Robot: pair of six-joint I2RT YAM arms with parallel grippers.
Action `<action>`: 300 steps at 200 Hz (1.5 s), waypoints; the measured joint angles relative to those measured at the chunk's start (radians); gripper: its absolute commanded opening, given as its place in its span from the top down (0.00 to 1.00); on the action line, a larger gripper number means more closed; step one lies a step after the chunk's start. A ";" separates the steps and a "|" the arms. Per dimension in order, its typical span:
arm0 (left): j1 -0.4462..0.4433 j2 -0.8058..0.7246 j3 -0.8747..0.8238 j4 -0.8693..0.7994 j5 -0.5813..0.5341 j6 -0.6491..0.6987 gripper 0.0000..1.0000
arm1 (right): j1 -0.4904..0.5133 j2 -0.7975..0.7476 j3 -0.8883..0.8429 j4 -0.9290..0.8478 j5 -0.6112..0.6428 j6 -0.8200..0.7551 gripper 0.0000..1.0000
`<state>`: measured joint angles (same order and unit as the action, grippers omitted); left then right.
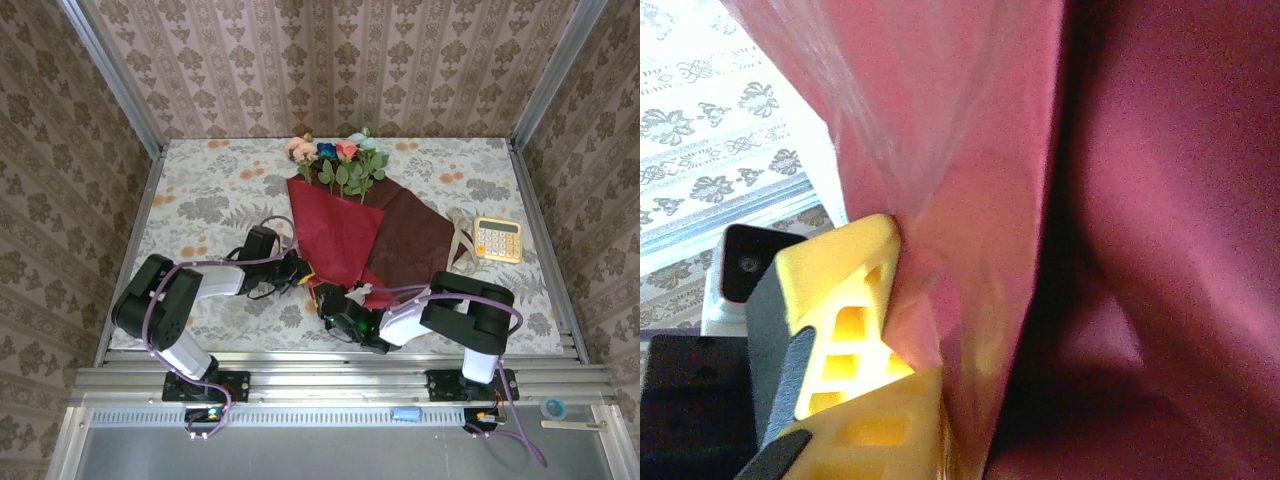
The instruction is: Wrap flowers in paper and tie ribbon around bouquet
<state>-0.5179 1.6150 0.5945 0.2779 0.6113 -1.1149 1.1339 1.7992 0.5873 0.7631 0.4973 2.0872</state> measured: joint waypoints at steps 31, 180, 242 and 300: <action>0.013 0.015 0.000 -0.001 0.018 0.001 1.00 | 0.010 -0.017 0.000 -0.015 0.027 0.000 1.00; 0.088 0.189 0.119 0.094 0.087 0.019 0.76 | -0.002 -0.103 0.000 -0.120 0.024 0.000 1.00; 0.159 0.325 0.228 0.220 0.013 -0.011 1.00 | -0.012 -0.113 0.000 -0.164 -0.020 0.000 1.00; 0.166 0.389 0.300 0.303 0.044 -0.060 0.70 | -0.047 -0.129 0.000 -0.180 -0.064 0.000 1.00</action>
<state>-0.3523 2.0041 0.8944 0.5808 0.6552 -1.1744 1.0870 1.6707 0.5869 0.5835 0.4335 2.0872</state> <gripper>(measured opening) 0.269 0.061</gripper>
